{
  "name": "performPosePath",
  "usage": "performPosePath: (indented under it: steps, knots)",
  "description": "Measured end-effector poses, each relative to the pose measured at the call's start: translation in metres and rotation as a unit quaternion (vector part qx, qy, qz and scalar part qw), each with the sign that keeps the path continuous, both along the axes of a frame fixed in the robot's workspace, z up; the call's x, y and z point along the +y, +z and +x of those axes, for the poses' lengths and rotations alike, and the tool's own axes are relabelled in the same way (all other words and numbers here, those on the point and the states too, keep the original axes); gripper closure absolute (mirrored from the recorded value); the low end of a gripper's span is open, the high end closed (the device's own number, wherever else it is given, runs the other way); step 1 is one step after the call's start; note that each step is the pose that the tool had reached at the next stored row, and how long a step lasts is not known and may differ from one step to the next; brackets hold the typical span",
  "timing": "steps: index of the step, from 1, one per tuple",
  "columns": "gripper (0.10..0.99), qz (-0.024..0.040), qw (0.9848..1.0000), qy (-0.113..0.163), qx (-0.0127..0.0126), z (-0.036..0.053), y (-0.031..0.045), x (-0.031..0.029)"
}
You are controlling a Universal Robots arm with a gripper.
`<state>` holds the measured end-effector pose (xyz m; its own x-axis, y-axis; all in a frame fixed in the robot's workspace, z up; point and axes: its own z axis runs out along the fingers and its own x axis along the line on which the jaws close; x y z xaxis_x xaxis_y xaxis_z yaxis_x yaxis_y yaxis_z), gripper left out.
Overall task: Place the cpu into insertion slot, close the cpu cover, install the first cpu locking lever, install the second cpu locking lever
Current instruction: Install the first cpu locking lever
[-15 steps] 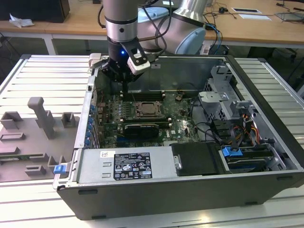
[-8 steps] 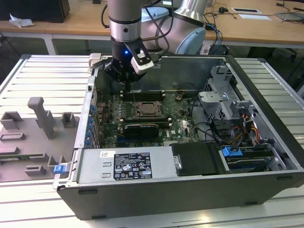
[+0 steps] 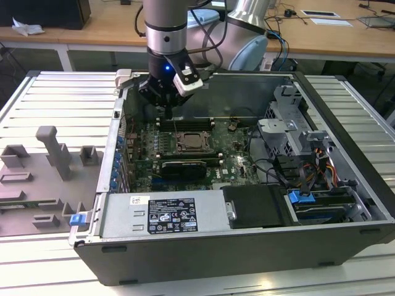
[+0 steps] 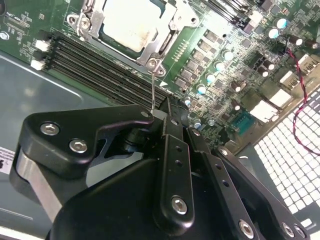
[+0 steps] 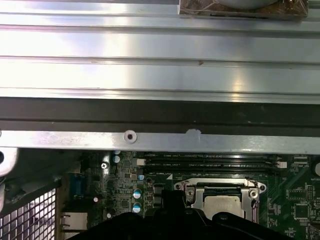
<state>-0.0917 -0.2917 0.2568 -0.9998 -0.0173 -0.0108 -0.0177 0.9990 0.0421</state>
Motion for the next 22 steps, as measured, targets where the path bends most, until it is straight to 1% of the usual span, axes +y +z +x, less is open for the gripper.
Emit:
performPosePath:
  steps: [2,6,7,10,12,14,15,16,20,22]
  knots:
    - [0.98,-0.0001,1.0,0.0,0.0,0.0061,0.0,0.0]
    - [0.98,-0.0001,1.0,0.0,0.0001,0.013,-0.0003,0.0]
    - [0.98,-0.0001,1.0,0.0,0.0,0.0166,-0.0005,0.0]
    - [0.98,-0.0001,1.0,0.0,0.0001,0.0227,-0.0009,0.0]
    - [0.98,-0.0001,1.0,0.0,0.0,0.0299,-0.0014,0.0]
    - [0.98,0.0,1.0,0.0,0.0,0.0343,-0.002,0.0]
    - [0.98,0.0004,1.0,0.0,0.0,0.0387,-0.0026,0.0]
    - [0.98,0.0035,1.0,0.0,0.0,0.0397,-0.0028,-0.0001]
    - [0.98,0.0231,0.9997,0.0,-0.0008,0.0403,-0.0033,0.0]
    - [0.98,0.0236,0.9997,0.0,-0.0008,0.0417,-0.007,0.0]
